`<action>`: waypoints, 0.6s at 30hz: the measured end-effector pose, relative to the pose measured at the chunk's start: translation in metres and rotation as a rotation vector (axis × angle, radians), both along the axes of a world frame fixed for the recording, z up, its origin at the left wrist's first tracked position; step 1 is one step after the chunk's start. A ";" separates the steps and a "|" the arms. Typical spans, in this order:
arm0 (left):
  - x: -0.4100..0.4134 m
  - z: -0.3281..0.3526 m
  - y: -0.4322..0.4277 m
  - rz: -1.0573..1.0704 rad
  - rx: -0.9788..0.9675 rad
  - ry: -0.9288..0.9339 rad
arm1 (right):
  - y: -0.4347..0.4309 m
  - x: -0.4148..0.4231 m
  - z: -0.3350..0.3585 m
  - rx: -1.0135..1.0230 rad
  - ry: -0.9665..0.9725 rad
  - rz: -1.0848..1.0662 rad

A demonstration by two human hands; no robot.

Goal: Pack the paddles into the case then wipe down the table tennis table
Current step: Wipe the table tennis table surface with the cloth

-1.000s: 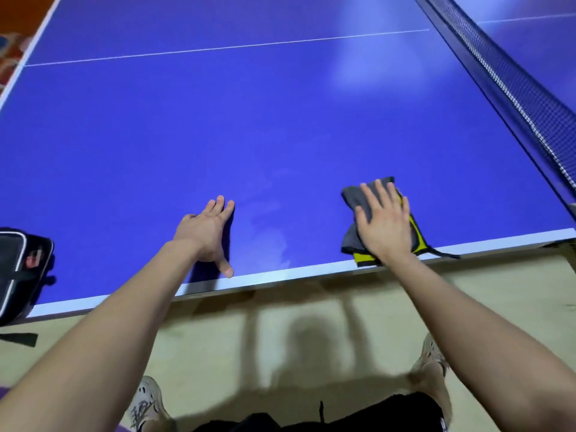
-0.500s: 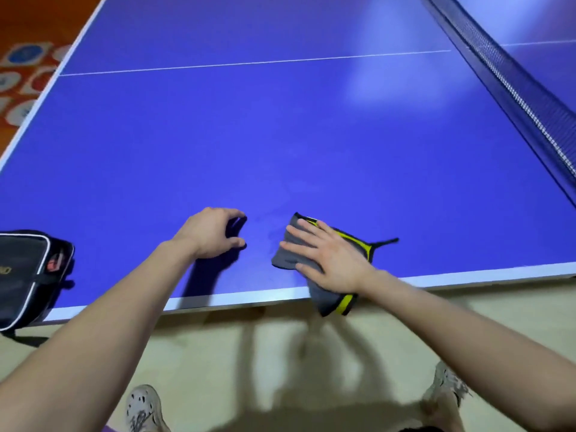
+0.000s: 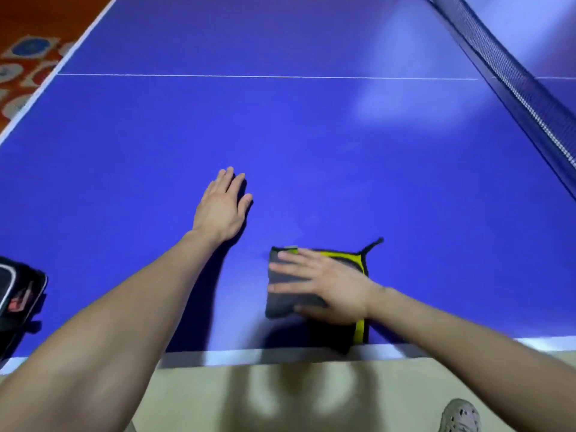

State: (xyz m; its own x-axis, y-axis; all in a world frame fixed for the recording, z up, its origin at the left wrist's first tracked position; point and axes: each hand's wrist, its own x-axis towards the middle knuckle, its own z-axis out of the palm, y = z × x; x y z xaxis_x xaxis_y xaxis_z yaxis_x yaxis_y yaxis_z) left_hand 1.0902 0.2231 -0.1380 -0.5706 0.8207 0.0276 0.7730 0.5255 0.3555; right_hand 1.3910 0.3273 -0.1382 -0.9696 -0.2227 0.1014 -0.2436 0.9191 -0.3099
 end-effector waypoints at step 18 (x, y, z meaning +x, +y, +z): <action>-0.086 -0.025 0.083 0.029 -0.150 0.200 | 0.242 -0.170 -0.004 0.025 0.033 -0.761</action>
